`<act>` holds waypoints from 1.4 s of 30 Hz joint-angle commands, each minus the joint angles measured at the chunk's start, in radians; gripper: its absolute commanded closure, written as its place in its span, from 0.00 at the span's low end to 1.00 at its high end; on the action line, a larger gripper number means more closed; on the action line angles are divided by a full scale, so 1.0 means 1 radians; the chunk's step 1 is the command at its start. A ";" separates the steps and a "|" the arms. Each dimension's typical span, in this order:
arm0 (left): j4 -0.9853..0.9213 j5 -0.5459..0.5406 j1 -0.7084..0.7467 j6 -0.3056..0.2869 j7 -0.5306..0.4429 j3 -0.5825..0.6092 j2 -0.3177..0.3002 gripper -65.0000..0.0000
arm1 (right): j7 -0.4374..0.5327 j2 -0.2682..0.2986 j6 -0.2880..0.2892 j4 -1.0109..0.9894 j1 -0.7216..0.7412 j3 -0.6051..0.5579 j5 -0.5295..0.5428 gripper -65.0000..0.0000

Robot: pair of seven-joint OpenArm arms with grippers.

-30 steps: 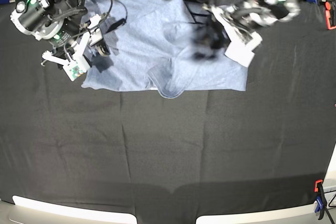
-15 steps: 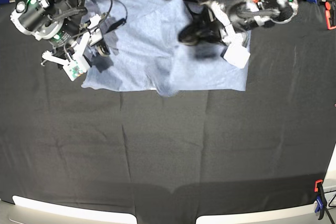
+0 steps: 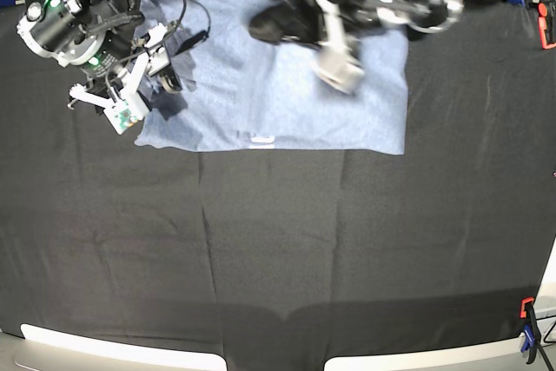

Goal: Layout the t-shirt on the table in an organized manner, then fold the t-shirt properly
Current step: 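Fold the strip end with the left gripper toward the right gripper, then release the folded shirt and withdraw both grippers to its sides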

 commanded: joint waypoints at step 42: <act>0.017 0.070 -0.047 -0.009 -0.189 -0.623 -0.128 0.55 | -0.109 0.076 0.073 -0.659 0.069 0.100 0.587 0.53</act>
